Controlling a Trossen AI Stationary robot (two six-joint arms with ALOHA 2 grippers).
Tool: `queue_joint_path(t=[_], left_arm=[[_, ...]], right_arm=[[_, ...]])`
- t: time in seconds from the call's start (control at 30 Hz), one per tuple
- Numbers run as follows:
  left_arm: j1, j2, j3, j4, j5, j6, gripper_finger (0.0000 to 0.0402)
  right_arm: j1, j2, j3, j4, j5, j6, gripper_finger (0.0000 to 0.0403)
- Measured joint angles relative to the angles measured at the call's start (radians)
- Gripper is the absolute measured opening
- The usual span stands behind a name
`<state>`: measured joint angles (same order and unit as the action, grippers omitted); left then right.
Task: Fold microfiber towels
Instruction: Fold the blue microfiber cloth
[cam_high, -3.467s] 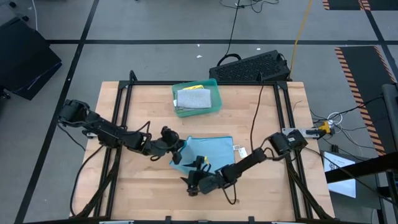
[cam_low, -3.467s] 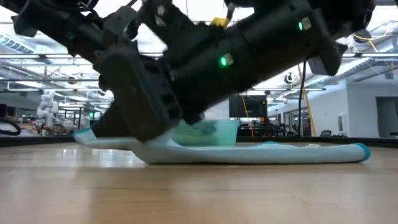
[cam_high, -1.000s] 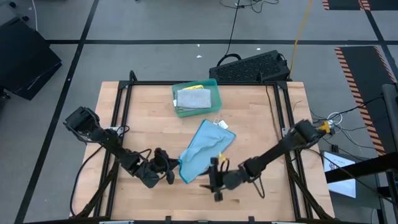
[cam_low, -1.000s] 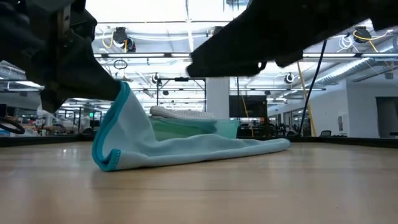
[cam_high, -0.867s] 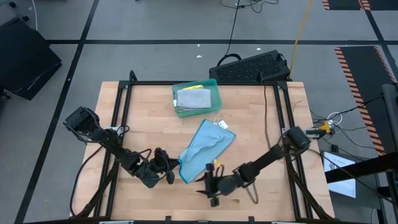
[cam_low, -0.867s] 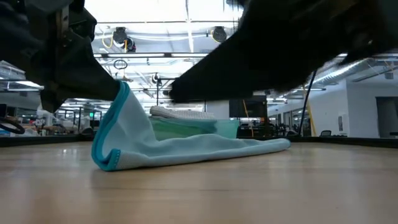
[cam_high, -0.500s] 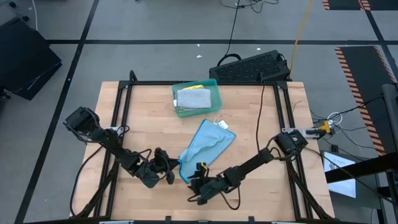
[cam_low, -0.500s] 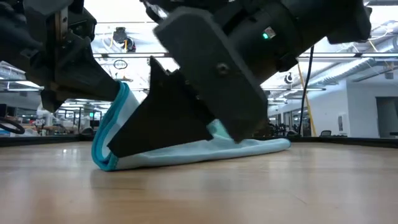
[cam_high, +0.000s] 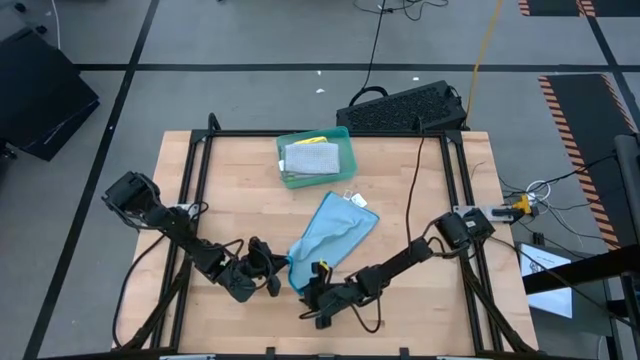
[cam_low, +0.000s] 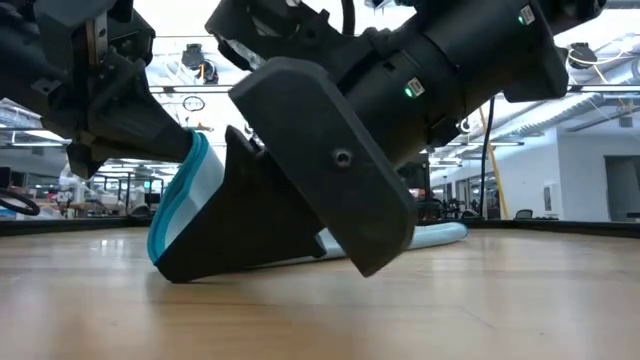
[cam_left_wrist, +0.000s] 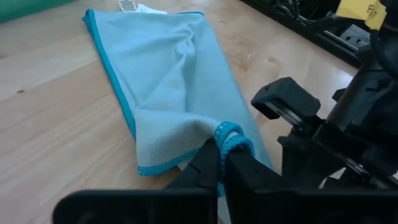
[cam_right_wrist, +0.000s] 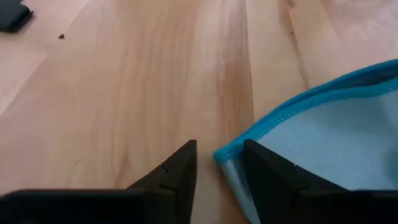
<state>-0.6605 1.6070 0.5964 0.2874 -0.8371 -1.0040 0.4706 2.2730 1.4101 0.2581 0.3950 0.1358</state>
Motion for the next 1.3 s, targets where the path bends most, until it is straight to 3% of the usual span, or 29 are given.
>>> queue_joint_path(t=[0.23, 0.4, 0.5, 0.73, 0.9, 1.03, 1.3], left_arm=[[-0.001, 0.000, 0.000, -0.028, 0.066, 0.007, 0.0017], [-0.039, 0.000, -0.001, -0.015, 0.181, -0.017, 0.0007], [-0.092, 0.000, -0.002, 0.054, 0.184, -0.026, 0.0010], [-0.206, 0.000, 0.023, 0.206, 0.182, 0.012, 0.0009], [-0.217, 0.050, 0.128, 0.203, 0.170, 0.101, 0.0012], [-0.200, 0.106, 0.228, 0.153, 0.243, 0.187, 0.0016], [-0.169, 0.100, 0.365, -0.277, 0.255, 0.231, 0.0010]], right_arm=[[0.009, -0.031, -0.002, -0.077, -0.016, -0.004, 0.0011], [0.019, -0.114, -0.003, -0.216, -0.155, 0.058, 0.0011], [0.049, -0.162, -0.002, -0.299, -0.238, 0.058, 0.0005], [0.128, -0.249, -0.003, -0.376, -0.290, 0.062, 0.0003], [0.166, -0.273, -0.022, -0.381, -0.264, 0.075, 0.0003], [0.182, -0.311, -0.065, -0.383, -0.257, 0.110, 0.0003], [0.206, -0.491, -0.249, -0.368, -0.037, 0.152, 0.0003]])
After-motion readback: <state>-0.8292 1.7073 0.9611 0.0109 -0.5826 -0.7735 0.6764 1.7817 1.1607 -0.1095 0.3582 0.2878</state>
